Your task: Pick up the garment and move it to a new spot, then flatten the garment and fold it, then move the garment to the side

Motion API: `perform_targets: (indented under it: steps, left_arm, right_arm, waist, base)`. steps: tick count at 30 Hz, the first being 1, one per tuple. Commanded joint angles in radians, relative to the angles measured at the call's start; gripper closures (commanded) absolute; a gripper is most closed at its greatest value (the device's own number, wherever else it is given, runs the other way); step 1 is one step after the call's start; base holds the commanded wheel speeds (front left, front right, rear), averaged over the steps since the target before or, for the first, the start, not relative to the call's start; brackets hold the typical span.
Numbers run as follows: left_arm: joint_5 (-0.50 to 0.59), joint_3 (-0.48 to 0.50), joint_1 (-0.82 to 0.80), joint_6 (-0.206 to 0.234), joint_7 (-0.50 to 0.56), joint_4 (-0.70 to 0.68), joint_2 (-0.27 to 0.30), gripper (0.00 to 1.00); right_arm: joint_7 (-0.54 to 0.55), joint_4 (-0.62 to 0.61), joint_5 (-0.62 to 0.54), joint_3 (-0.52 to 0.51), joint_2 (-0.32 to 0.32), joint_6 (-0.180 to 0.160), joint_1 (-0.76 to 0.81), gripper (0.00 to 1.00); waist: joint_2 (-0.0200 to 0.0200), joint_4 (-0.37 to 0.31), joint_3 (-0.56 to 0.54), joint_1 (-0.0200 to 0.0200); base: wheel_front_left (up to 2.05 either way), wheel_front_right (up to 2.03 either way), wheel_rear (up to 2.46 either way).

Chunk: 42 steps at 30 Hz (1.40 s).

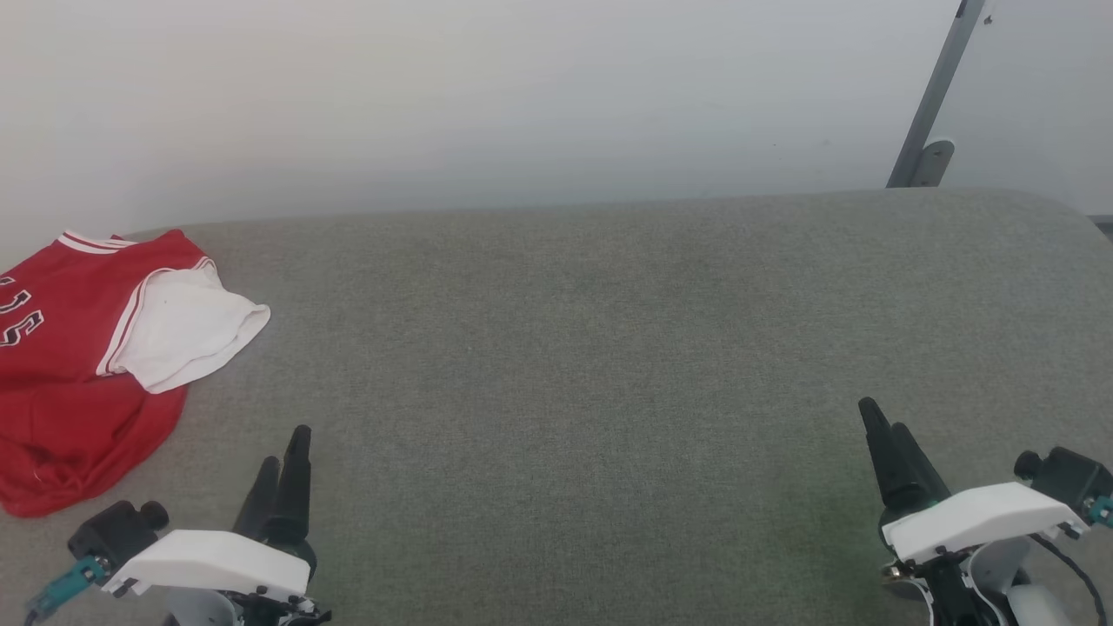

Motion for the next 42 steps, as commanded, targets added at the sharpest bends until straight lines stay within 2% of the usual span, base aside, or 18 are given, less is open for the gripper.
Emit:
perform_targets:
  steps: [1, 21, 42]
  left_arm:
    - [0.042, -0.002, -0.025, 0.001, -0.011, -0.010, 0.016, 0.00]
    - [0.285, 0.032, 0.006, -0.048, -0.071, -0.013, 0.036, 0.00]
    - [0.453, 0.032, 0.021, -0.069, -0.122, -0.023, 0.059, 0.00]
  right_arm:
    - [0.001, -0.008, -0.033, 0.005, -0.010, 0.000, -0.028, 0.00]
    - [-0.037, 0.011, -0.247, 0.017, -0.054, 0.000, -0.038, 0.00]
    - [-0.075, -0.002, -0.405, 0.029, -0.075, 0.000, -0.037, 0.00]
  waist:
    - [-0.0001, 0.000, 0.000, 0.0000]
    - [-0.0001, -0.004, -0.009, 0.0000]
    - [-0.0001, -0.009, -0.024, 0.0000]
  base:
    - [0.00, 0.00, 0.00]
    - [0.00, 0.00, 0.00]
    - [0.00, 0.00, 0.00]
